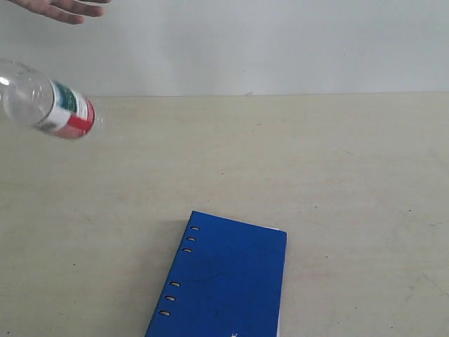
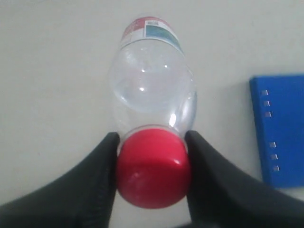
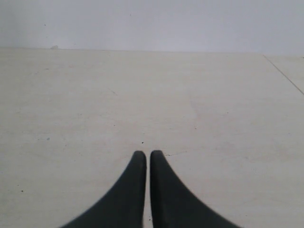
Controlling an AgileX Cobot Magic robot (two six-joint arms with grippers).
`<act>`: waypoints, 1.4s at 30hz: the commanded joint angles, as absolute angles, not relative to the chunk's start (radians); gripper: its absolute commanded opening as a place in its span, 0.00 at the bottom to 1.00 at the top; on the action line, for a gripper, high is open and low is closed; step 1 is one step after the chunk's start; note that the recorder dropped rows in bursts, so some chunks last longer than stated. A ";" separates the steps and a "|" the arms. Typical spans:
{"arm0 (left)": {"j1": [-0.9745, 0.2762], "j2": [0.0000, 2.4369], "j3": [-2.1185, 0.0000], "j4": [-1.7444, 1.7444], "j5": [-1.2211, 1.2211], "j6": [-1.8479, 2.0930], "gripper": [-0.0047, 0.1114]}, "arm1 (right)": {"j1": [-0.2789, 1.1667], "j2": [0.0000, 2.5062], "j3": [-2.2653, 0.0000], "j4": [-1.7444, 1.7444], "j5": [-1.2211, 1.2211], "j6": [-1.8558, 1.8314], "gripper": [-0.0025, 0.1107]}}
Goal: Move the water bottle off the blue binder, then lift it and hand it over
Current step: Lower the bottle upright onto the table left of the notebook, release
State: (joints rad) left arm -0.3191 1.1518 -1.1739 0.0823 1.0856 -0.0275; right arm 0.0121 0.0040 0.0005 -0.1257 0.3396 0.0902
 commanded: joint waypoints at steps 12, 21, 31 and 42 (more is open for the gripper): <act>-0.323 1.342 -1.145 0.095 1.209 -0.027 0.08 | 0.009 0.000 0.000 -0.126 0.334 0.089 0.02; -0.320 1.431 -1.145 0.192 1.032 -0.137 0.08 | 0.009 0.000 0.000 -0.126 0.334 0.089 0.02; -0.320 1.473 -1.145 0.202 0.943 -0.137 0.09 | 0.009 0.000 0.000 -0.126 0.334 0.089 0.02; -0.320 1.473 -1.153 0.400 0.931 -0.284 0.48 | 0.009 0.000 0.000 -0.126 0.334 0.089 0.02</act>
